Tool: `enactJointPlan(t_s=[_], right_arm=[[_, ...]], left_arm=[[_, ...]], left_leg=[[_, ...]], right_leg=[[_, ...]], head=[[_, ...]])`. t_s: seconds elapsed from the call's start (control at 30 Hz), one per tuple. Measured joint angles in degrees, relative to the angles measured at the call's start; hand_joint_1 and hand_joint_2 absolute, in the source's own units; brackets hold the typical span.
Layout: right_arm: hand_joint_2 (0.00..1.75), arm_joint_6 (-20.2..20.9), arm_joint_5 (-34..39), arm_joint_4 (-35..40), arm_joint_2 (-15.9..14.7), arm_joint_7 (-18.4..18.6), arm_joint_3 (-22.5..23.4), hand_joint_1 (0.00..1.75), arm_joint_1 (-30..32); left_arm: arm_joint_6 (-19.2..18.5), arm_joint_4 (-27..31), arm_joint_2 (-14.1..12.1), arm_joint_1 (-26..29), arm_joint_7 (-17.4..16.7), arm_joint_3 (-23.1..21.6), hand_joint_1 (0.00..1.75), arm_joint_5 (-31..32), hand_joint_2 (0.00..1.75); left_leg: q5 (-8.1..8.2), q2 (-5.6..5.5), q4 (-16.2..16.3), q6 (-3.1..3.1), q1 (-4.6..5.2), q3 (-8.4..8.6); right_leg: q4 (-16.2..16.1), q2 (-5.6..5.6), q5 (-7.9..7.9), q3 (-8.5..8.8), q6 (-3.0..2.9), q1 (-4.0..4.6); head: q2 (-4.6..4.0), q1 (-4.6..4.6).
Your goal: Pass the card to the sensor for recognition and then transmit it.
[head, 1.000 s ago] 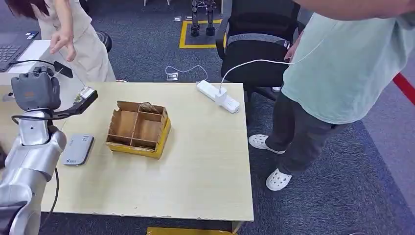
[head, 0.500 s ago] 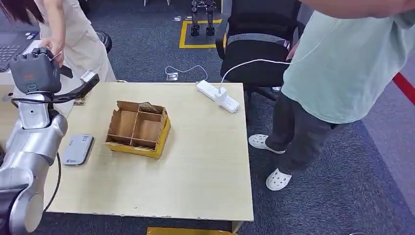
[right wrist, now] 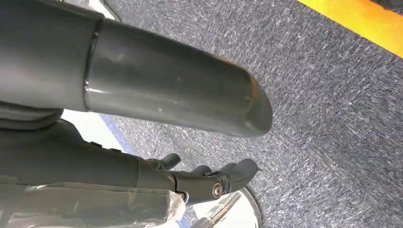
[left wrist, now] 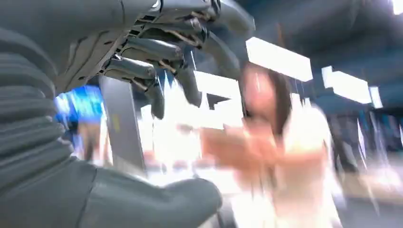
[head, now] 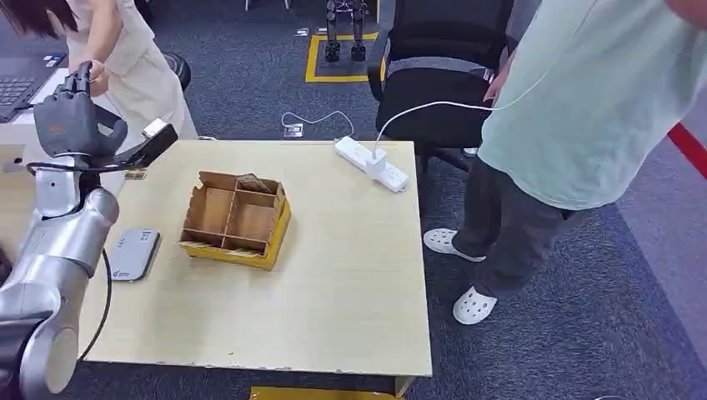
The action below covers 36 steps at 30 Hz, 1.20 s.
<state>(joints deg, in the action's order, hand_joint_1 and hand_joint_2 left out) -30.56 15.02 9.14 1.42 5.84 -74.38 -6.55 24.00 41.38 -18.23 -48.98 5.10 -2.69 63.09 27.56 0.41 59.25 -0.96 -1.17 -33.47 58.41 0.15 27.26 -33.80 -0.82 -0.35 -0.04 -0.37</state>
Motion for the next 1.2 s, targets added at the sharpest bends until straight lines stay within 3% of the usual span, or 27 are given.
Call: enactJointPlan(t_s=[0.1, 0.17, 0.2, 0.27, 0.37, 0.4, 0.47, 0.6, 0.77, 1.03, 1.1, 1.2], right_arm=[[0.0, -0.17, 0.26, -0.04, -0.02, -0.13, 0.0, 0.0, 0.35], [0.0, -0.24, 0.48, -0.09, -0.04, -0.61, 0.0, 0.0, 0.64], [0.0, -0.24, 0.61, -0.11, -0.04, -0.83, 0.0, 0.0, 0.74], [0.0, -0.35, 0.74, -0.15, -0.17, -1.13, 0.0, 0.0, 0.98], [0.0, -0.5, 0.89, -0.18, -0.46, -1.73, 0.0, 0.0, 1.32], [0.0, -0.5, 0.92, -0.22, -0.61, -1.84, 0.0, 0.0, 1.47], [0.0, -0.52, 0.92, -0.39, -0.72, -1.92, 0.0, 0.0, 1.5], [0.0, -0.65, 1.27, -0.44, -0.92, -2.14, 0.0, 0.0, 1.62], [0.0, -1.01, 1.6, -0.44, -0.92, -2.45, 0.07, 0.0, 1.1], [0.0, -1.01, 1.51, -0.44, -0.92, -2.43, 0.07, 0.0, 0.87], [0.0, -1.01, 1.49, -0.44, -0.92, -2.38, 0.07, 0.0, 0.84], [0.0, -0.98, 1.49, -0.44, -0.92, -1.88, 0.07, 0.0, 0.77]], left_arm=[[-13.99, 2.11, -0.96, 0.91, 3.83, -1.61, 0.0, -9.21, 1.75], [-22.58, 4.78, -3.0, 1.51, 5.24, -3.69, 0.0, -14.62, 1.75], [-25.29, 5.91, -3.85, 1.83, 5.69, -4.44, 0.0, -16.39, 1.75], [-35.71, 9.95, -8.05, 2.18, 8.89, -7.27, 0.0, -22.71, 1.75], [-46.37, 16.34, -16.09, 2.87, 11.14, -11.26, 0.0, -32.36, 1.75], [-48.89, 18.32, -17.52, 2.89, 11.16, -12.59, 0.0, -35.52, 1.75], [-52.31, 24.36, -24.23, 3.77, 10.57, -15.63, 0.0, -41.33, 1.75], [-52.68, 37.76, -34.72, 5.11, 9.85, -21.58, 0.0, -48.8, 1.75], [-49.39, 49.39, -43.16, 9.45, 8.34, -27.47, 0.0, -45.89, 1.75], [-47.13, 55.78, -47.43, 12.86, 7.78, -32.37, 0.0, -43.13, 1.75], [-44.43, 56.39, -47.45, 14.05, 8.06, -33.05, 0.0, -41.23, 1.75], [-36.98, 56.39, -45.74, 17.95, 7.14, -34.01, 0.0, -34.27, 1.75]], left_leg=[[-0.01, 0.02, 0.0, 0.0, -0.01, -0.01], [0.0, 0.08, -0.01, -0.01, -0.03, -0.03], [0.01, 0.19, -0.01, -0.02, -0.03, -0.03], [0.01, 0.24, -0.03, -0.03, -0.04, -0.12], [0.05, 0.52, -0.04, -0.09, -0.05, -0.18], [0.06, 0.5, -0.04, -0.09, -0.05, -0.21], [0.06, 0.57, -0.04, -0.1, -0.12, -0.25], [0.07, 0.62, -0.04, -0.1, -0.1, -0.29], [0.09, 0.59, -0.04, -0.12, -0.1, -0.29], [0.05, 0.56, -0.04, -0.13, -0.1, -0.28], [0.06, 0.56, -0.04, -0.12, -0.09, -0.27], [0.07, 0.56, -0.04, -0.12, -0.04, -0.24]], right_leg=[[0.03, 0.04, 0.0, -0.01, -0.01, 0.01], [0.05, 0.1, 0.0, -0.03, -0.01, 0.03], [0.07, 0.21, 0.0, -0.07, -0.01, 0.03], [0.15, 0.25, 0.0, -0.15, -0.02, 0.05], [0.15, 0.52, 0.0, -0.34, -0.03, 0.07], [0.15, 0.49, 0.04, -0.35, -0.05, 0.07], [0.17, 0.54, 0.02, -0.43, -0.09, 0.13], [0.13, 0.58, 0.02, -0.48, -0.12, 0.12], [0.11, 0.53, 0.02, -0.47, -0.12, 0.12], [0.12, 0.47, -0.02, -0.45, -0.15, 0.12], [0.11, 0.46, -0.02, -0.45, -0.15, 0.1], [0.09, 0.47, -0.02, -0.47, -0.15, 0.04]], head=[[0.0, 0.0], [0.0, 0.02], [0.0, 0.0], [0.0, 0.04], [0.0, -0.11], [0.0, -0.11], [0.0, -0.04], [0.0, -0.11], [-0.02, -0.11], [0.0, -0.11], [0.0, -0.11], [0.0, -0.11]])
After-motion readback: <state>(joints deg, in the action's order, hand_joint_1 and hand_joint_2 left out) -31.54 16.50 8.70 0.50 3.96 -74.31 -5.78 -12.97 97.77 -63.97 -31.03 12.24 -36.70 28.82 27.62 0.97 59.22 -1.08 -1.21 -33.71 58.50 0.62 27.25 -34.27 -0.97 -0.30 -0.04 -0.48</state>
